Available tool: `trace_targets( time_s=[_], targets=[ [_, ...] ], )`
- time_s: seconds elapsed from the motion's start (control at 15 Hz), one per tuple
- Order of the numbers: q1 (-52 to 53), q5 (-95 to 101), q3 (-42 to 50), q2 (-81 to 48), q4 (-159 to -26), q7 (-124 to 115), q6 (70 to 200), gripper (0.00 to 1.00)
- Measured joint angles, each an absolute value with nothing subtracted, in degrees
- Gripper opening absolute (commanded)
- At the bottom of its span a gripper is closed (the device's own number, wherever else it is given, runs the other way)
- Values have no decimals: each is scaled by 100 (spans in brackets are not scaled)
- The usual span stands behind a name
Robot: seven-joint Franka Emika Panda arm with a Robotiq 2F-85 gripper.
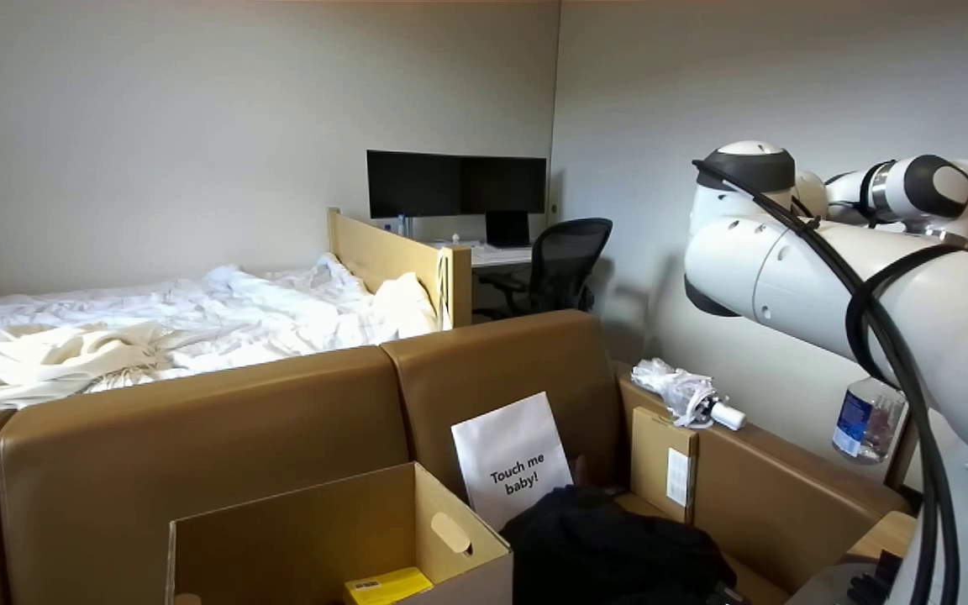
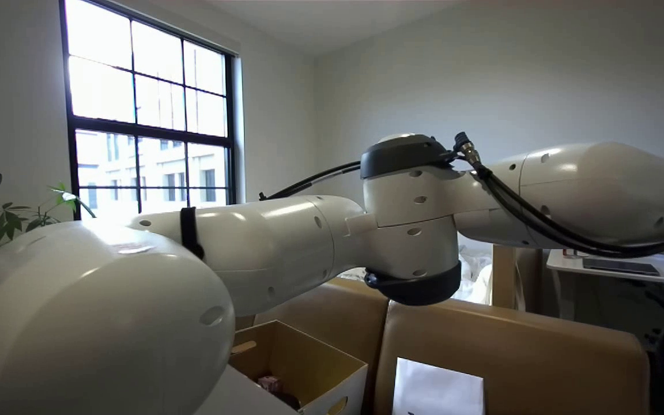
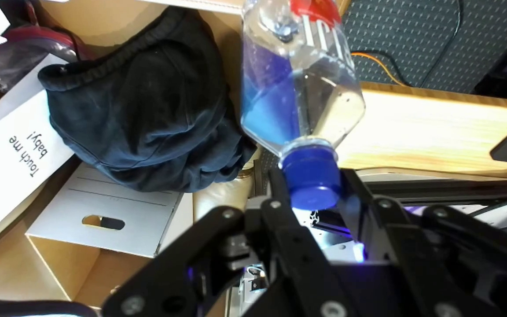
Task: Remove the black cloth and bottle and put the on the sofa
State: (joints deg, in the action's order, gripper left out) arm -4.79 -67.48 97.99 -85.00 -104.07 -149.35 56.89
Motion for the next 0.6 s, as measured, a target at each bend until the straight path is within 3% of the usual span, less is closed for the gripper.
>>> trace_targets(
  time_s=[0.6],
  targets=[
    [-610, -6748, 9662, -8502, -10233, -14935, 5529, 12]
  ],
)
